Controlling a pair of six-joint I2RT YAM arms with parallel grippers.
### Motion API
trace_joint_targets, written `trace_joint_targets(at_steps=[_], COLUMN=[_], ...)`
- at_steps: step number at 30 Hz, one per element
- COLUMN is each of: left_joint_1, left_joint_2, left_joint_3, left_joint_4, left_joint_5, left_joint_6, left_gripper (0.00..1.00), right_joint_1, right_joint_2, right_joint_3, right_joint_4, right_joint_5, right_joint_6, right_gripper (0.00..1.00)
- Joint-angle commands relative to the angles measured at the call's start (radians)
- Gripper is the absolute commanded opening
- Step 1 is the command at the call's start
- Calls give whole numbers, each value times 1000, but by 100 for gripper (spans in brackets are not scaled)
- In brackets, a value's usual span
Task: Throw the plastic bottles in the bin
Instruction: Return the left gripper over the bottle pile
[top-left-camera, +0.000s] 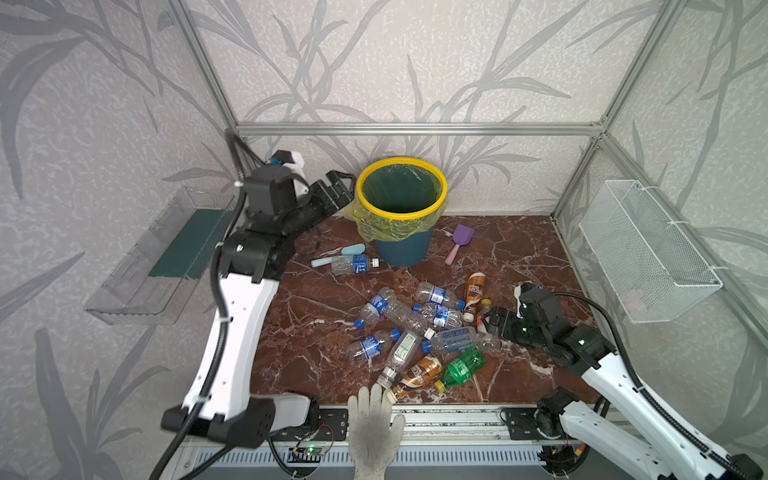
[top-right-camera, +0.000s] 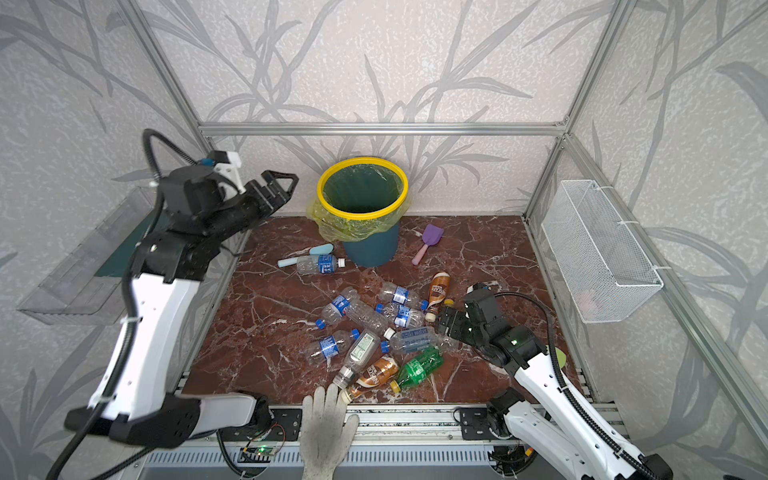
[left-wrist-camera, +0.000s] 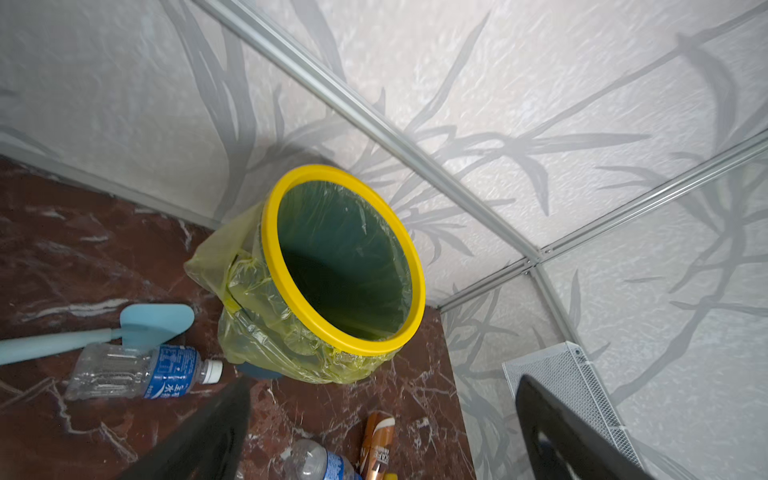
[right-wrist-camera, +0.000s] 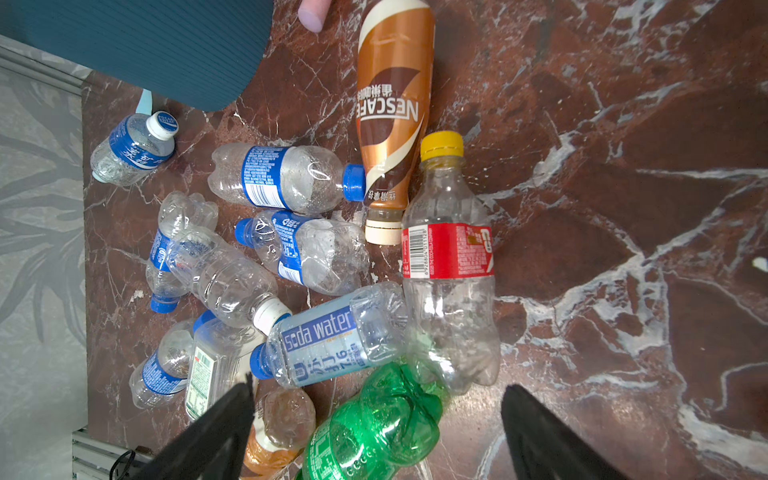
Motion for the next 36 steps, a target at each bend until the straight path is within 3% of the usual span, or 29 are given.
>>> trace_joint_targets(at_steps=[1,6,15,21,29,36], left_joint_1=[3,5,5,6,5,5], left_joint_2=[-93,-245,-414,-454,-472,-470], left_joint_3=[-212,-474,-719,-809,-872,-914], left_joint_4=[27,-6,-55,-54,-52,-41], left_joint_5=[-42,-50,-77,-69,-63,-41], left_joint_6=[33,38,7,-32,-52,-62], left_gripper=[99,98,97,97,97,97], right_joint_1=[-2,-2,-3,-2,-4,-39], right_joint_2=[17,42,35,48,98,173], right_joint_3=[-9,-14,-30,-24,-10,-9], right_joint_4=[22,45,49,-2,-21,10], right_joint_5=[-10,-16,27,102,104,18], right_joint_6=[-10,1,41,93,45,-10], right_gripper=[93,93,93,90,86,85])
